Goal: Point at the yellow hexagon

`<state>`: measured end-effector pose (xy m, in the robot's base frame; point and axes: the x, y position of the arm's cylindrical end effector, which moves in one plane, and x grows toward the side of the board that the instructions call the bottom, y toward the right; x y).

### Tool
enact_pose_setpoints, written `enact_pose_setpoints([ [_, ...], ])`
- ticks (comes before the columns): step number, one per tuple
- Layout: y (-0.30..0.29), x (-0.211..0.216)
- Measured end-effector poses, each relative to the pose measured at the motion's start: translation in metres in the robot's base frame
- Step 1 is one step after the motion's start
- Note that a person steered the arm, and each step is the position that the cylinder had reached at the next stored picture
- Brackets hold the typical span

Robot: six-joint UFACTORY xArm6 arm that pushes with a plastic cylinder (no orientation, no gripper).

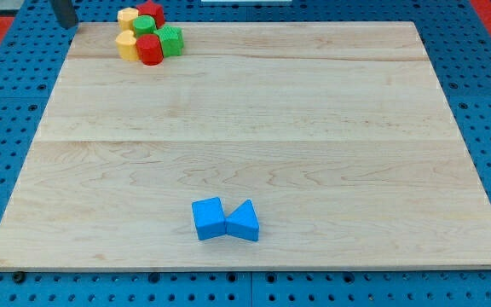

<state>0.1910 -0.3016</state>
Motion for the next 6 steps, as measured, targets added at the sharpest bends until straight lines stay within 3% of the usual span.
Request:
enact_pose_setpoints([
  [1, 0.042, 0.002],
  [2, 0.106, 0.049],
  [3, 0.109, 0.081],
  [5, 0.014, 0.025],
  [6, 0.013, 0.021],
])
